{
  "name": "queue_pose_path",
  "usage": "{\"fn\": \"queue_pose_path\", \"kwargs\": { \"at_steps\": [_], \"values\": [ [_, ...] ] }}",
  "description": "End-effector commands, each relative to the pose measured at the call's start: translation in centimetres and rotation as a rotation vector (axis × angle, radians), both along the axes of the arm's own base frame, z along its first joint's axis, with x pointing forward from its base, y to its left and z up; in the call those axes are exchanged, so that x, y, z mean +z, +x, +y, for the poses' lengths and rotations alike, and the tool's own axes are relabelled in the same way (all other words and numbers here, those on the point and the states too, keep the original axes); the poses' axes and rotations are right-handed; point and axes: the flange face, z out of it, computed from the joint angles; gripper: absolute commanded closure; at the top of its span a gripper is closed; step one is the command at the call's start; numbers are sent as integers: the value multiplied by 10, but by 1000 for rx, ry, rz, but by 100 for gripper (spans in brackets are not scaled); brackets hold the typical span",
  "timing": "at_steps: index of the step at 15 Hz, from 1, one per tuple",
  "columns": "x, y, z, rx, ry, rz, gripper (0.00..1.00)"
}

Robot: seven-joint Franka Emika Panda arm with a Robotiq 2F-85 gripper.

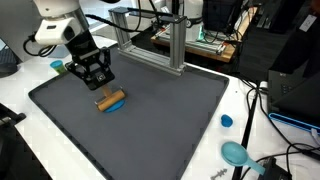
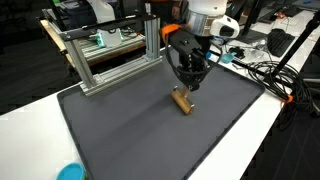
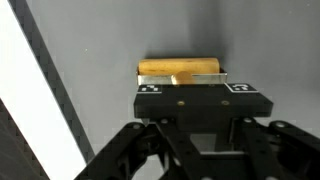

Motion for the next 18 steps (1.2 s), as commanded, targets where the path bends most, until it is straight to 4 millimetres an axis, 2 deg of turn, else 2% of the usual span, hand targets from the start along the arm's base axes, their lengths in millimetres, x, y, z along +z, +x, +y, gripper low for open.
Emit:
{"fn": "queue_pose_path", "kwargs": {
  "at_steps": [1, 3, 4, 10, 18],
  "values": [
    [2, 1, -4, -4, -1, -1, 53],
    [2, 1, -3, -4, -2, -1, 53],
    [2, 2, -3, 1, 15, -17, 78],
    [-24, 4, 4, 6, 69, -10, 78],
    [-32, 2, -1, 7, 144, -2, 78]
  ]
}}
